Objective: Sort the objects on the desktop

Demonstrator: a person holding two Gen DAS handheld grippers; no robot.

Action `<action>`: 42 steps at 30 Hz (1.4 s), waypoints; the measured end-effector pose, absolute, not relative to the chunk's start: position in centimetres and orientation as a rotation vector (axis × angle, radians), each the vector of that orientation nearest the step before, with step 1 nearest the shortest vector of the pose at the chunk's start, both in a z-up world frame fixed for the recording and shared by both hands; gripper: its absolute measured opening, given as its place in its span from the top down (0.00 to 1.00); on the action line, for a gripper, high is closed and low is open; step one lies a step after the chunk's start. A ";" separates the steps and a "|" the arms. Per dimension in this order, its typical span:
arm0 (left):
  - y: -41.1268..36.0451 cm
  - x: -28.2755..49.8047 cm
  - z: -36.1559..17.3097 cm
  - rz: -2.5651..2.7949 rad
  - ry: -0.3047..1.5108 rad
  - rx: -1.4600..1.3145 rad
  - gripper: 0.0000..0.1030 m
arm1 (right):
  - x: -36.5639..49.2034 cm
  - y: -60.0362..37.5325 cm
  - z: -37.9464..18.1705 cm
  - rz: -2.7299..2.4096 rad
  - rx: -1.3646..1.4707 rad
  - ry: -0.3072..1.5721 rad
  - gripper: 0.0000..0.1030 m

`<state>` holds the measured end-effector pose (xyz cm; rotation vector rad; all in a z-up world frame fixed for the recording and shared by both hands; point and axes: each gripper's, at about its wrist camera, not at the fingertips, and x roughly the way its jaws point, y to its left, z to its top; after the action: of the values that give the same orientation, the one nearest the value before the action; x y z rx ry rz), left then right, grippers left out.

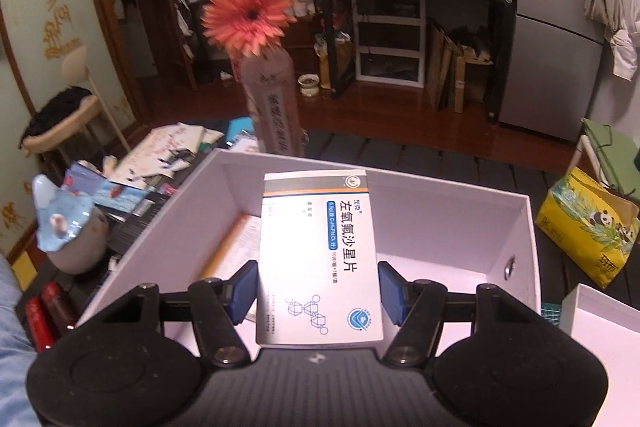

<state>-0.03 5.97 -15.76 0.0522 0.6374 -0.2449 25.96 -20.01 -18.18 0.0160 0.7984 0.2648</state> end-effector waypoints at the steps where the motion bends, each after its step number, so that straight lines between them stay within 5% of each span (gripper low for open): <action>1: 6.0 0.0 -15.8 -0.246 0.639 0.051 0.00 | 26.2 -20.1 -18.5 0.257 0.016 0.808 0.40; 42: 6.4 0.1 -15.7 -0.258 0.634 0.022 0.00 | 27.6 -20.3 -22.7 0.208 -0.029 0.962 0.40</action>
<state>0.06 6.39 -15.70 0.0221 0.6342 -0.2581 27.58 -20.34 -22.75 -0.0293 0.9620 0.2084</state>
